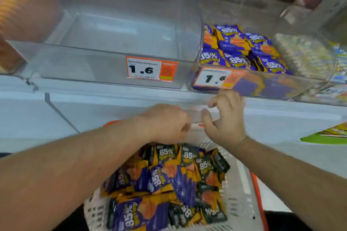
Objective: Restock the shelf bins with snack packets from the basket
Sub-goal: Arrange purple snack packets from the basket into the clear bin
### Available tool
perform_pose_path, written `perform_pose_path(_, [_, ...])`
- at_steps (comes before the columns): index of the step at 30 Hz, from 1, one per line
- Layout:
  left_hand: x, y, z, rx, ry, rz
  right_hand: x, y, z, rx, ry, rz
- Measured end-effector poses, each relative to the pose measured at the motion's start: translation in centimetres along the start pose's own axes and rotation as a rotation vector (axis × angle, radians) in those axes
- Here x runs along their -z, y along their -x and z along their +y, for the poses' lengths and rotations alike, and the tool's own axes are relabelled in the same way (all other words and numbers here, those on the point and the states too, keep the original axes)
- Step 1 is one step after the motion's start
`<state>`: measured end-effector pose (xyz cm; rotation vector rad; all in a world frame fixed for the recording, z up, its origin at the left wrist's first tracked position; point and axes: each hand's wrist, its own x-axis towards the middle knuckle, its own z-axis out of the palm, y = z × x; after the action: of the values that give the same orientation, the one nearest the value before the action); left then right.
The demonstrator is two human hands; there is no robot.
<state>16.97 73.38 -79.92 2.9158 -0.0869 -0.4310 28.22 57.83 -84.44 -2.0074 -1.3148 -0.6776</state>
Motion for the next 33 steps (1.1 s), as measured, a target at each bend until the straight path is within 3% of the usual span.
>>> perform_pose_path(3, [-1.3, 0.2, -1.1, 0.092, -0.031, -0.336, -4.9, 4.9, 0.0, -0.133, -0.008, -0.479])
perform_pose_path(5, [-1.8, 0.4, -1.1, 0.114, -0.042, -0.443, -7.4, 8.0, -0.4, -0.196, 0.012, -0.837])
perform_pose_path(7, [-1.9, 0.6, -1.1, 0.093, 0.002, -0.452, -9.3, 10.6, -1.4, -0.2, 0.109, -1.103])
perform_pose_path(12, [-1.6, 1.3, -1.8, 0.093, 0.056, -0.407, -11.8, 15.5, -4.5, -0.225, 0.181, -1.439])
perform_pose_path(18, [-1.5, 2.2, -2.9, 0.124, 0.056, -0.447, -11.4, 16.0, -5.0, -0.065, 0.362, -1.26])
perform_pose_path(20, [-1.6, 2.2, -3.1, 0.139, 0.075, -0.453, -10.8, 15.9, -4.6, -0.118, 0.38, -1.247])
perform_pose_path(23, [-1.8, 2.2, -3.4, 0.153, 0.08, -0.469, -9.5, 15.3, -3.7, -0.475, 0.264, -1.228])
perform_pose_path(26, [-1.7, 2.0, -4.0, 0.155, 0.124, -0.434, -8.1, 13.4, -2.9, -0.915, -0.067, -1.159])
perform_pose_path(29, [-1.0, 1.7, -4.7, 0.197, 0.249, -0.278, -6.5, 9.6, -2.7, -1.13, -0.34, -0.914])
perform_pose_path(33, [0.1, 1.9, -5.1, 0.218, 0.419, -0.094, -2.8, 3.3, -4.4, -1.264, -0.748, -0.55])
